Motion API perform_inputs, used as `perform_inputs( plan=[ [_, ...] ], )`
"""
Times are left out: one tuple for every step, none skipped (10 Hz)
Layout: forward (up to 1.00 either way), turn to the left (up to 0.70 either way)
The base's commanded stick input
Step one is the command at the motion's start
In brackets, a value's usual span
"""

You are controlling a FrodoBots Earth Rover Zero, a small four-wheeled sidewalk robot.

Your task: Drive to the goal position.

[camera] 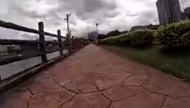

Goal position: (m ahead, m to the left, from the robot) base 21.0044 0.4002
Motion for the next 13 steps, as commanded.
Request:
perform_inputs(
  plan=[
    [0.7,0.0],
    [0.7,0.0],
    [0.7,0.0],
    [0.7,0.0],
    [0.7,0.0],
    [0.7,0.0],
    [0.7,0.0],
    [0.7,0.0],
    [0.7,0.0],
    [0.7,0.0],
    [0.7,0.0],
    [0.7,0.0],
    [0.7,0.0]
  ],
)
